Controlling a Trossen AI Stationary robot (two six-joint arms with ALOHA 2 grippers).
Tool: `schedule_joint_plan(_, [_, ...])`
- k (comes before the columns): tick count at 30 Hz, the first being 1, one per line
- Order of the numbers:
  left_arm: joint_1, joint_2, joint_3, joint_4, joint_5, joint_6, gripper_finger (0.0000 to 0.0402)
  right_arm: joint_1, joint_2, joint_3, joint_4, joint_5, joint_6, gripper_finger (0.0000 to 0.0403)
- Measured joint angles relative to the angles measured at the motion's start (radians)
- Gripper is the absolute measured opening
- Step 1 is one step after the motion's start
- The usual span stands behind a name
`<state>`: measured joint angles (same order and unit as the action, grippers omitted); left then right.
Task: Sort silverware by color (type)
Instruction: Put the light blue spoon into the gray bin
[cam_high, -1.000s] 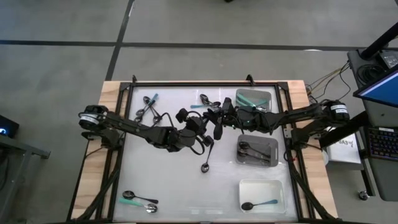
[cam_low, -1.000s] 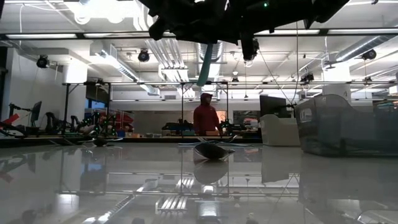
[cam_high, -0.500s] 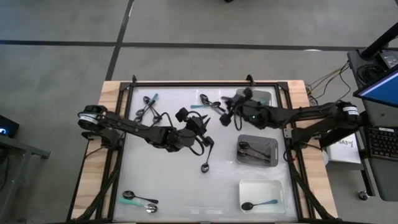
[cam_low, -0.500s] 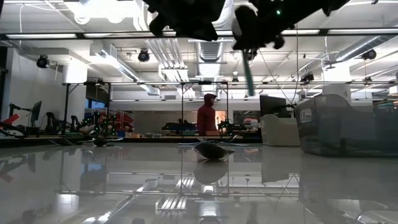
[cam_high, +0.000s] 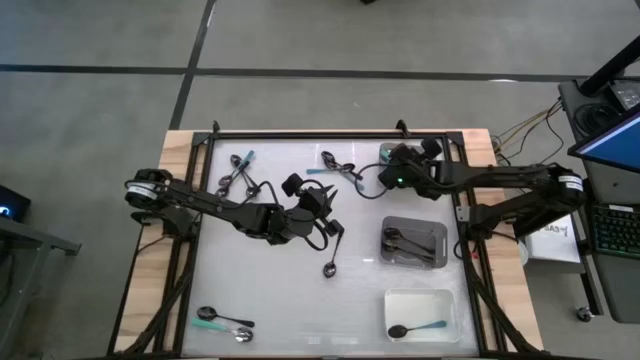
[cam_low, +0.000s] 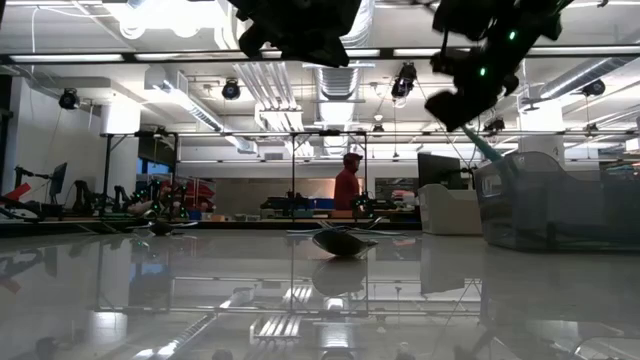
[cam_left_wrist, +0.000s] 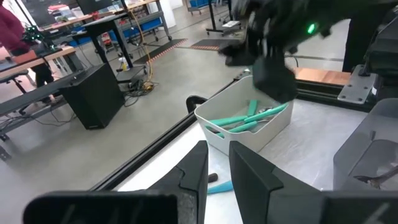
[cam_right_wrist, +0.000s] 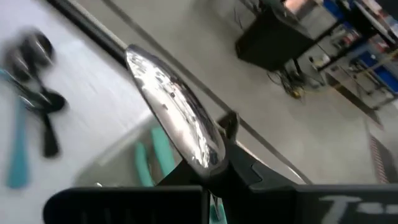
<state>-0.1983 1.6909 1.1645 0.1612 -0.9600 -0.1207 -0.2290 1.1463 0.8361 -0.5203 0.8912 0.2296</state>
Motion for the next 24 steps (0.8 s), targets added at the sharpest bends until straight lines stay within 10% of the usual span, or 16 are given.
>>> schedule_joint_plan(14, [-0.070, -0.035, 0.000, -0.137, -0.002, -0.053, 0.0050, -0.124, 0.269, -0.008, 0.001, -0.011, -0.058, 0.0009])
schedule_joint_plan(24, [-0.146, -0.137, 0.000, -0.731, 0.133, -0.499, 0.0050, -0.123, 0.185, -0.008, 0.002, -0.129, -0.084, 0.0051])
